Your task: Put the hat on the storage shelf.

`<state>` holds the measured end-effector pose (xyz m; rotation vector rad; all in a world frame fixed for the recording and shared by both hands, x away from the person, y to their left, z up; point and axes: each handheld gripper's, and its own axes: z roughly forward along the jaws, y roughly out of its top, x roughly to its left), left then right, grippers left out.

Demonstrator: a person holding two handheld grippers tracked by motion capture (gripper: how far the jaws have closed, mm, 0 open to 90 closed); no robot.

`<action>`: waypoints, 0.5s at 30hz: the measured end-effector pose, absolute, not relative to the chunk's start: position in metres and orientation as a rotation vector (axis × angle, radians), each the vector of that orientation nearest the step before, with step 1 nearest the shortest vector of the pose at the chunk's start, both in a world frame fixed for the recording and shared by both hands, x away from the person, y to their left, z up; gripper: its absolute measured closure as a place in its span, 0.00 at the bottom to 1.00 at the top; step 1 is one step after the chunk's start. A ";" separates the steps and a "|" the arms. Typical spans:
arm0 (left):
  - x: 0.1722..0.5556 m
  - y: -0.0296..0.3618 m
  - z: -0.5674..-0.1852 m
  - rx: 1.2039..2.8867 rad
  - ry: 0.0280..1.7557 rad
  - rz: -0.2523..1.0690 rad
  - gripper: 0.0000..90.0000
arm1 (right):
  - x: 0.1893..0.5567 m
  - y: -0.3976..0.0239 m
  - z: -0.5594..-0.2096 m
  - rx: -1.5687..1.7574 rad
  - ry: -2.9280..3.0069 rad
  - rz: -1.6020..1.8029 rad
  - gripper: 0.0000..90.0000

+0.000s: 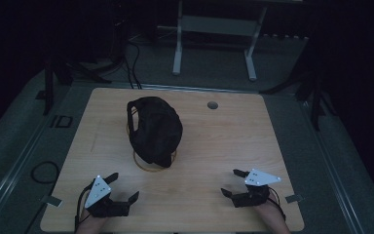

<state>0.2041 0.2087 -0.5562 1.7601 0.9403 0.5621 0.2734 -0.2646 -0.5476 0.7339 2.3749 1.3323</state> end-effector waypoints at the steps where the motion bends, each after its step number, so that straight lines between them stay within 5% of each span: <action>1: 0.204 0.209 -0.556 1.761 0.941 0.562 0.01 | 0.273 -0.267 -0.548 0.732 2.374 1.323 0.16; 15: 0.204 0.209 -0.557 1.764 0.946 0.562 0.01 | 0.274 -0.286 -0.555 0.786 2.359 1.260 0.16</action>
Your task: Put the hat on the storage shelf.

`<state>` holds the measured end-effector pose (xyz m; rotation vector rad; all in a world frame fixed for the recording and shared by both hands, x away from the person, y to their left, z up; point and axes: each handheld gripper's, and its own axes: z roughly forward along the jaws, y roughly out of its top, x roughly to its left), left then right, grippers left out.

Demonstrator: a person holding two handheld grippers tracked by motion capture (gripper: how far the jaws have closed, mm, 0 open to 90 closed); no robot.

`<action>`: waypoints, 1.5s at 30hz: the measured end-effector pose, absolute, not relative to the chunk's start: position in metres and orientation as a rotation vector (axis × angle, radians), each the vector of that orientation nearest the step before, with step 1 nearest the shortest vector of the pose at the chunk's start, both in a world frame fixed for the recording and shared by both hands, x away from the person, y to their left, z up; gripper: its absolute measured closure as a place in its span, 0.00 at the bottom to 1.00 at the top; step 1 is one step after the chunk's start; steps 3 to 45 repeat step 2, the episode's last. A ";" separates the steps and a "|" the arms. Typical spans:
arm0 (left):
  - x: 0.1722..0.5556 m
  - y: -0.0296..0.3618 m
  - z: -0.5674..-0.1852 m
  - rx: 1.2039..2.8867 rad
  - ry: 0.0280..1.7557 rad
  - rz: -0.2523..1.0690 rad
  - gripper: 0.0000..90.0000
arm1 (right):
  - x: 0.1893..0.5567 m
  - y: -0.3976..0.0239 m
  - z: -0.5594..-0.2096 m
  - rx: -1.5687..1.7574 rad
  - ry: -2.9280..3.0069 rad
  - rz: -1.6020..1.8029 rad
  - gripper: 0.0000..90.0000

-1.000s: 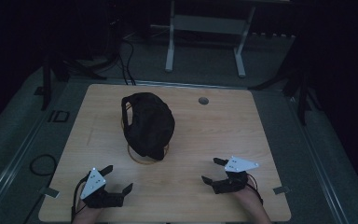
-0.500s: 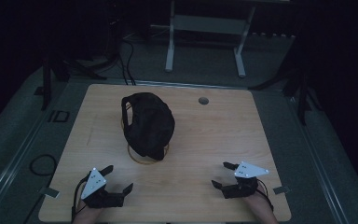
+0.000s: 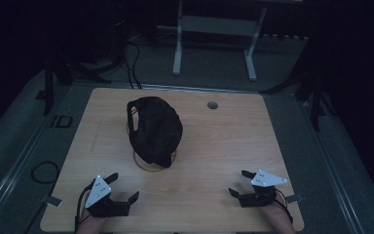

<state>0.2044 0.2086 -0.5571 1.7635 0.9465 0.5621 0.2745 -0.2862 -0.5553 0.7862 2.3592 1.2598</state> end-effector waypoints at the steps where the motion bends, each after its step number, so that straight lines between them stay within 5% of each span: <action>1: 0.205 0.209 -0.557 1.765 0.947 0.564 0.01 | 0.275 -0.287 -0.555 0.788 2.360 1.262 0.16; 45: 0.204 0.209 -0.557 1.765 0.946 0.563 0.01 | 0.275 -0.287 -0.555 0.792 2.357 1.268 0.16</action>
